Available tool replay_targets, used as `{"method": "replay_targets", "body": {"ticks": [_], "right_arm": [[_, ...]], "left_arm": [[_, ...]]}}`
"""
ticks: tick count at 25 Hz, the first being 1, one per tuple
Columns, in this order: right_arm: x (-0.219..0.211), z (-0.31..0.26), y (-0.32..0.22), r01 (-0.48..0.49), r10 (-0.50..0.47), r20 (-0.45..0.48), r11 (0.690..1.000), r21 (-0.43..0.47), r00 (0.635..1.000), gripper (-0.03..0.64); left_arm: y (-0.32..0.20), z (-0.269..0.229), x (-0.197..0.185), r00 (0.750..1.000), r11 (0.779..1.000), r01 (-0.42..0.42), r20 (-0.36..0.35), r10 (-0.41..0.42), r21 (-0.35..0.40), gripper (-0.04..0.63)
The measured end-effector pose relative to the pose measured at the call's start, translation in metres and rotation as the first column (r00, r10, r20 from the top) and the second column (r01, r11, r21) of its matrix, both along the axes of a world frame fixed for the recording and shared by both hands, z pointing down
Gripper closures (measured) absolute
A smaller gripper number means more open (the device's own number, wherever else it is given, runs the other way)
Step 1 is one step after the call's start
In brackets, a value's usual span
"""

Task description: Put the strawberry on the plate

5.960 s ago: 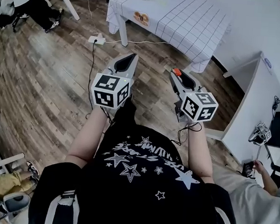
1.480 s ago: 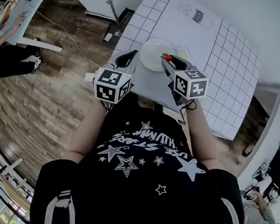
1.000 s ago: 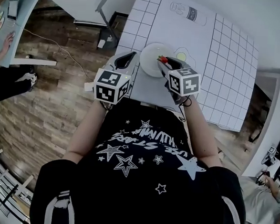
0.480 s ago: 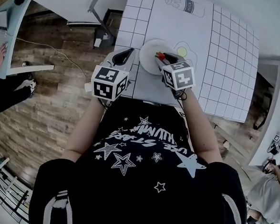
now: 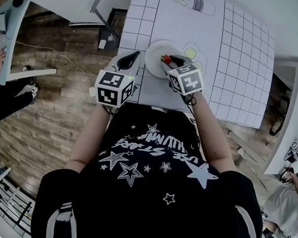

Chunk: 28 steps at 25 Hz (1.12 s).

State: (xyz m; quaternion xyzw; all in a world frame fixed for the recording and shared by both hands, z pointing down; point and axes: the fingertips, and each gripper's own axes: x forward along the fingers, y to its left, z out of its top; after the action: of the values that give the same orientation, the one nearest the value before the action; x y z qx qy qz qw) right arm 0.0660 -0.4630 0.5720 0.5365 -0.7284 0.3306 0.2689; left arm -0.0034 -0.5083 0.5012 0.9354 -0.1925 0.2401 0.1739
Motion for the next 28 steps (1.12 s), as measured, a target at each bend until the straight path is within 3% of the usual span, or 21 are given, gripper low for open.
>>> {"method": "replay_targets", "body": {"ticks": [9,19,23,28], "right_arm": [[0.008,-0.015,0.010,0.021,-0.024,0.055,0.998,0.058,0.998,0.453],[0.036,-0.058,0.028,0.054,-0.078,0.126,0.982,0.184,0.989,0.456],[0.054,-0.068,0.041,0.068,-0.093,0.122,0.979,0.194,0.988,0.529],[0.074,-0.080,0.059,0.089,-0.121,0.141,0.973,0.214,0.983,0.566]], "left_arm": [[0.010,-0.006,0.011,1.000,0.999,0.027,0.011,-0.028,0.018,0.586],[0.033,-0.031,0.039,0.998,0.995,0.068,-0.009,-0.068,0.071,0.586],[0.044,-0.039,0.047,0.994,0.990,0.113,-0.021,-0.112,0.083,0.586],[0.061,-0.049,0.056,0.985,0.979,0.173,-0.035,-0.170,0.107,0.586]]}}
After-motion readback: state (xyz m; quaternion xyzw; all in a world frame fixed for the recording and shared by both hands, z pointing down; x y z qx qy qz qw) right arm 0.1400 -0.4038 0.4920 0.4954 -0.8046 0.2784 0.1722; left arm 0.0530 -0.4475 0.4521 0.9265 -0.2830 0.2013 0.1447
